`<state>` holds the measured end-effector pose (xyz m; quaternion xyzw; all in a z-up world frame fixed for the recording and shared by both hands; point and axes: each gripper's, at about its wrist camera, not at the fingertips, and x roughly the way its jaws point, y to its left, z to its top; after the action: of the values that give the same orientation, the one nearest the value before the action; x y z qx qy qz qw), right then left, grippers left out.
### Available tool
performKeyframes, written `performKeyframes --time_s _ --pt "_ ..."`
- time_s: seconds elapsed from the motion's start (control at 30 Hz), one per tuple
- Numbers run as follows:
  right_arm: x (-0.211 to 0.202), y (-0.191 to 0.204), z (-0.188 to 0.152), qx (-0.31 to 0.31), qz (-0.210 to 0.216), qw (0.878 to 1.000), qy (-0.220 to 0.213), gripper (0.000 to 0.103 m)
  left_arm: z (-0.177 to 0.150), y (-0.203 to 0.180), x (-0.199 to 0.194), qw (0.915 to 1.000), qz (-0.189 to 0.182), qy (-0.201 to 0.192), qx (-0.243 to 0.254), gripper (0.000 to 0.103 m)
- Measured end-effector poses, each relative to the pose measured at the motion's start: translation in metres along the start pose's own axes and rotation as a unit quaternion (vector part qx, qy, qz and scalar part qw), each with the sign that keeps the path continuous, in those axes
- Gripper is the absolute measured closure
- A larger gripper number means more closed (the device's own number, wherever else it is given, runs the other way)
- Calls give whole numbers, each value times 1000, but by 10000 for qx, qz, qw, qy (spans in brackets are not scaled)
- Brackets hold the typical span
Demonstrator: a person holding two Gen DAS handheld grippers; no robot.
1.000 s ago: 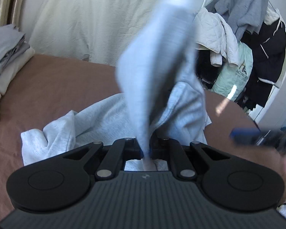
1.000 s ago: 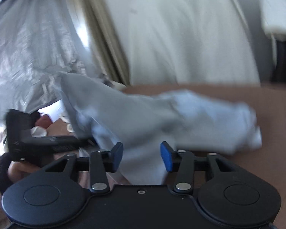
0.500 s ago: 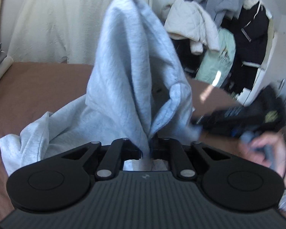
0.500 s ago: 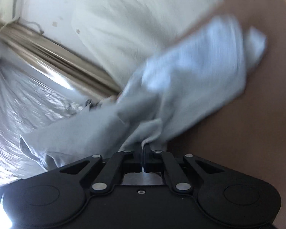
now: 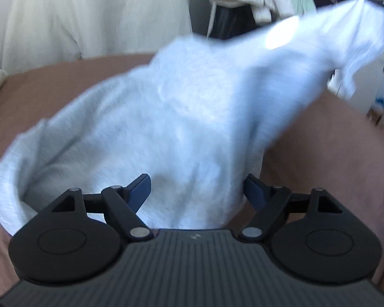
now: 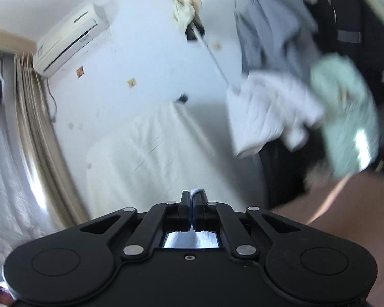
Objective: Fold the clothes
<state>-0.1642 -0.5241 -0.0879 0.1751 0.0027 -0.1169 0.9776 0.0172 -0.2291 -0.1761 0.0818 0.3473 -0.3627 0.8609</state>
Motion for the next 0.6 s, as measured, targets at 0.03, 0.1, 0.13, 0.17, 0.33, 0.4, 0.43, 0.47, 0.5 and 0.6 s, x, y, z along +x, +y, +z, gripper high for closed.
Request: performKeyframes --time_s 0.03,0.1,0.13,0.17,0.33,0.4,0.43,0.47,0.5,0.6 --pt "0 -3 0 -219 -250 9994 25 100 -3 -5 6 9998 82 38 173 15" --pt "5 -13 -8 -532 -712 9958 223 100 -9 -14 16 9981 210 118 572 6" --pt "9 -19 -13 -690 -942 9925 364 100 -11 -18 21 9960 310 202 814 4" --pt "15 -25 -20 -821 -1122 9888 539 100 -12 -22 24 9937 414 235 1018 3" --pt "46 -58 -38 -220 -837 9883 1254 99 -8 -24 18 9912 707 30 1123 50" --pt "50 -63 -38 70 -620 9897 1285 99 6 -14 7 9908 908 10 1006 86" --pt "51 -64 -39 111 -582 9899 1289 99 14 -7 -4 9914 1019 -76 813 86" --pt "51 -66 -39 102 -593 9897 1296 99 23 3 -18 9920 1132 -215 519 86" --pt "50 -67 -39 141 -600 9895 1304 99 31 13 -32 9914 1243 -354 224 87" --pt "40 -85 -48 1212 11 9820 1451 99 49 31 -89 9766 1773 -1217 -90 92"
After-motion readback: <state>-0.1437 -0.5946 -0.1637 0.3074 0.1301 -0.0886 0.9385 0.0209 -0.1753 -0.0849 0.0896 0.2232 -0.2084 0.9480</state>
